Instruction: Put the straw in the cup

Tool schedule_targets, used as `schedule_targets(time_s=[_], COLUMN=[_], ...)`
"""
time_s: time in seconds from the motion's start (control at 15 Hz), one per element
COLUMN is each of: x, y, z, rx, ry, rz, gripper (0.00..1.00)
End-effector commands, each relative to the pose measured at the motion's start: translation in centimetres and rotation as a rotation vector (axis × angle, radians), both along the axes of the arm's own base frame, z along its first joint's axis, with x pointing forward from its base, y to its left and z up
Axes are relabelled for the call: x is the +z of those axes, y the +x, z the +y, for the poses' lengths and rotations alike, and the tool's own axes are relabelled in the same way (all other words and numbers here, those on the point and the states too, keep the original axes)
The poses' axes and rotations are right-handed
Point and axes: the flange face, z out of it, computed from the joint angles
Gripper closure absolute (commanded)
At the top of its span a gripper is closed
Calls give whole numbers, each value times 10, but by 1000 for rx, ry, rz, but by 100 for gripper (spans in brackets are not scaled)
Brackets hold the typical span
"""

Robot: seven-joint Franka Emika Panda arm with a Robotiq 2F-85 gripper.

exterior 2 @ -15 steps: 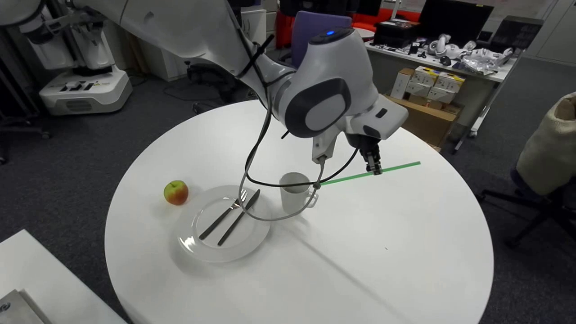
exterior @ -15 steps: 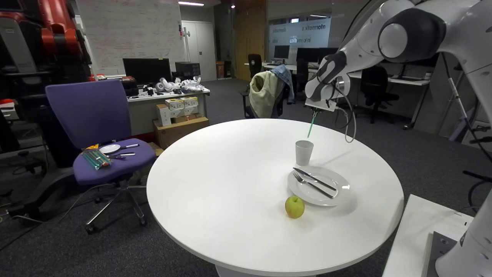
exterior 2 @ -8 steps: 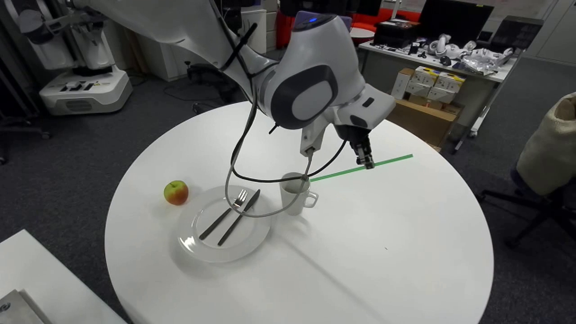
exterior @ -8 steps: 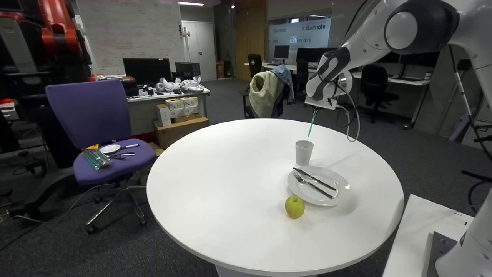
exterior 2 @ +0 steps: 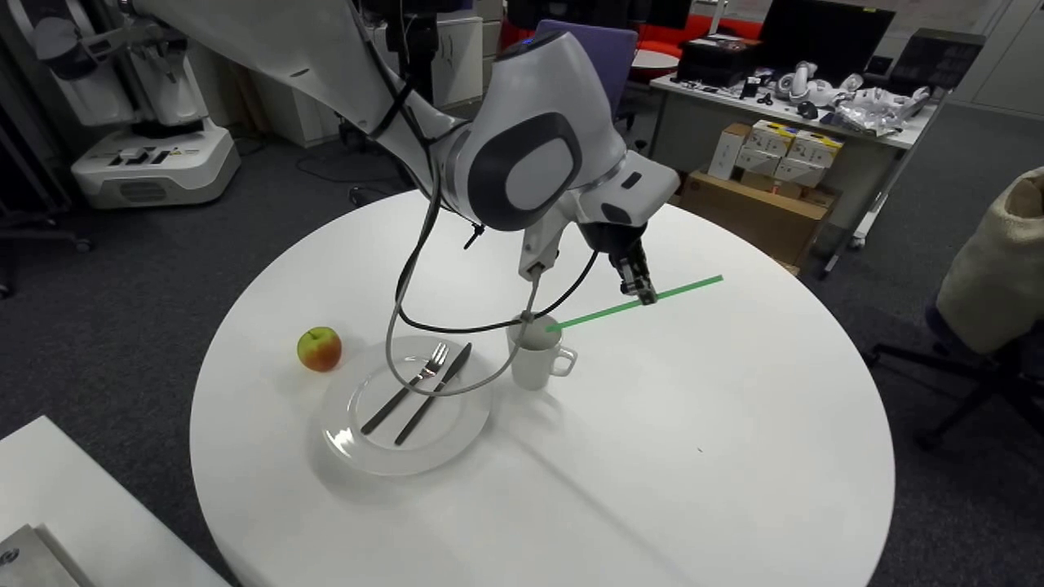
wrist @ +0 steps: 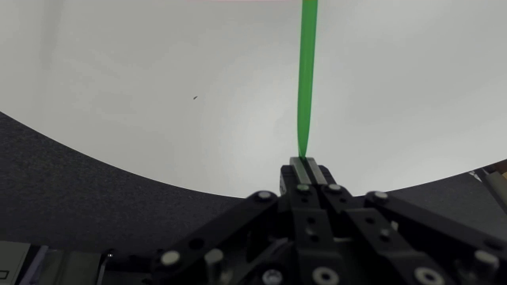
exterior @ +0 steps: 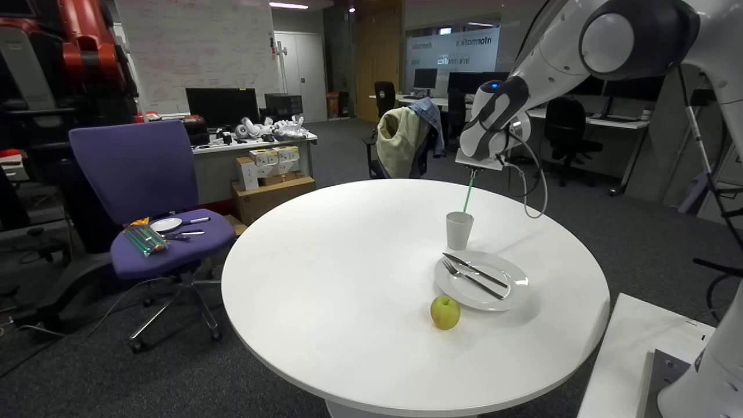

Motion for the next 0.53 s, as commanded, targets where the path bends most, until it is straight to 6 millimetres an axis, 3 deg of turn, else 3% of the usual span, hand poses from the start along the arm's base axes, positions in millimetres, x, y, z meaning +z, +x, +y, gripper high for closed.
schedule_targets(time_s=[0.0, 0.47], x=[4, -12], y=[-7, 5], z=[17, 42], rx=[1, -38], ry=[-23, -139], rz=[-6, -1], gripper=[100, 100])
